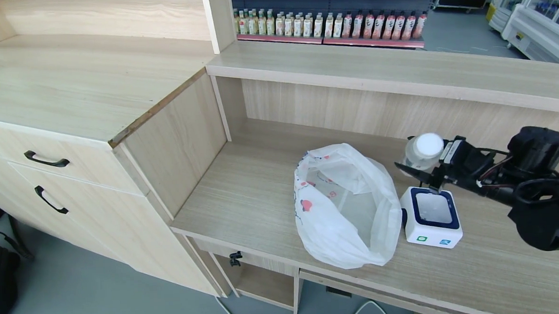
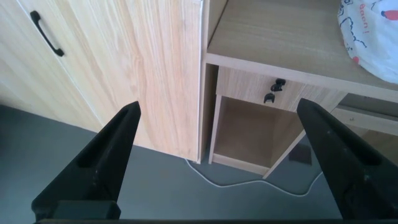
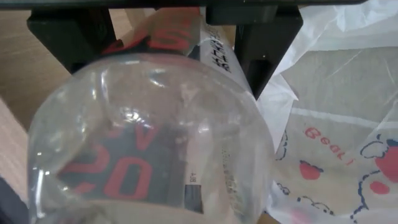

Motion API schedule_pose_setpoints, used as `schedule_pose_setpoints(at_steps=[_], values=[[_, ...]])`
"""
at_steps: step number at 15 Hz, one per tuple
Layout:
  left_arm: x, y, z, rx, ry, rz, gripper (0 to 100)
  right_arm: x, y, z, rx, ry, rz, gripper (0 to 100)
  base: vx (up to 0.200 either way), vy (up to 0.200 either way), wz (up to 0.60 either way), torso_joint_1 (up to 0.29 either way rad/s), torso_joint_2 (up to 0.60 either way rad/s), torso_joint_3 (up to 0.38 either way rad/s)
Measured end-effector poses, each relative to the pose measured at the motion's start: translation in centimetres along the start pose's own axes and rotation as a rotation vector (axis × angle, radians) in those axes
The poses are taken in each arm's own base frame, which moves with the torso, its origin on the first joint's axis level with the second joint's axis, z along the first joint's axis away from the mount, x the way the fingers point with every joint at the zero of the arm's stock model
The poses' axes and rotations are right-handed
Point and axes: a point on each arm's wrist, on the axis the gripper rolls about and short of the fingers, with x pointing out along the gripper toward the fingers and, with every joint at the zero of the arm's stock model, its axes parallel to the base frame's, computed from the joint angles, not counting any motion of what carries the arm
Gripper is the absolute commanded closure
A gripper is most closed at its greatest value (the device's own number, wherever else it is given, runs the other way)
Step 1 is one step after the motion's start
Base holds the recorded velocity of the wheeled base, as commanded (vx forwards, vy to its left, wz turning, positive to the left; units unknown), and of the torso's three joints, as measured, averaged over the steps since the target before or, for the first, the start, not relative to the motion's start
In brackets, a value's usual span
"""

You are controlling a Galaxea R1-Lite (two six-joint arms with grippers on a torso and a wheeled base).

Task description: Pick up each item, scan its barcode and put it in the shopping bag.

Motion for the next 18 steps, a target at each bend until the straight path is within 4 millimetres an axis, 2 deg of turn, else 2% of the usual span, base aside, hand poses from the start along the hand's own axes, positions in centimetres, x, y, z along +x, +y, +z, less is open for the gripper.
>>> schedule_pose_setpoints(at_steps=[3,5,8,12,15,18], values=[[0.0,0.0,0.0,0.000,0.000,0.000,0,-3.0,-3.5,3.7,0.248,0.032,-0.085,100,0.000,0.000,0.00,0.000,0.00,0.000],[0.0,0.0,0.0,0.000,0.000,0.001,0,-5.5,-4.5,4.8,0.401,0.129,-0.193,100,0.000,0.000,0.00,0.000,0.00,0.000],[0.0,0.0,0.0,0.000,0.000,0.000,0,-9.0,-4.3,6.6,0.633,0.330,-0.343,100,0.000,0.000,0.00,0.000,0.00,0.000],[0.0,0.0,0.0,0.000,0.000,0.000,0,-13.0,-2.1,9.1,0.681,0.486,-0.502,100,0.000,0.000,0.00,0.000,0.00,0.000],[0.0,0.0,0.0,0.000,0.000,0.000,0,-13.9,-1.8,10.6,0.660,0.453,-0.523,100,0.000,0.000,0.40,0.003,0.00,0.002],[0.0,0.0,0.0,0.000,0.000,0.001,0,-13.7,-1.6,11.7,0.646,0.406,-0.504,100,0.000,0.000,0.60,0.010,0.00,0.007]])
